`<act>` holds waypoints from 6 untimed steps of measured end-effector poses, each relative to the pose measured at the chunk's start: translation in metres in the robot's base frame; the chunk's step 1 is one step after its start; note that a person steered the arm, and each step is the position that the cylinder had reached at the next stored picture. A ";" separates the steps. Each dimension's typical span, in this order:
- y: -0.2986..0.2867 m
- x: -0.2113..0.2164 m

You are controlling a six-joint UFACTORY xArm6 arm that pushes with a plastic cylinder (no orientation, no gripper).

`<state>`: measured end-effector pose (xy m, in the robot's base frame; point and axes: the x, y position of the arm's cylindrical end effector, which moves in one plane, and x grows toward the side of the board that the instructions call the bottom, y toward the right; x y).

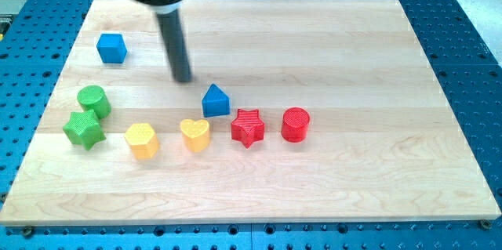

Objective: Place the red circle to the right of the triangle

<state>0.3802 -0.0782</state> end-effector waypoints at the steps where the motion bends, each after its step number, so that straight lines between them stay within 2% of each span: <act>1: 0.102 -0.002; 2: 0.168 0.041; 3: 0.189 0.086; 4: 0.189 0.125; 5: 0.188 0.137; 6: 0.128 0.131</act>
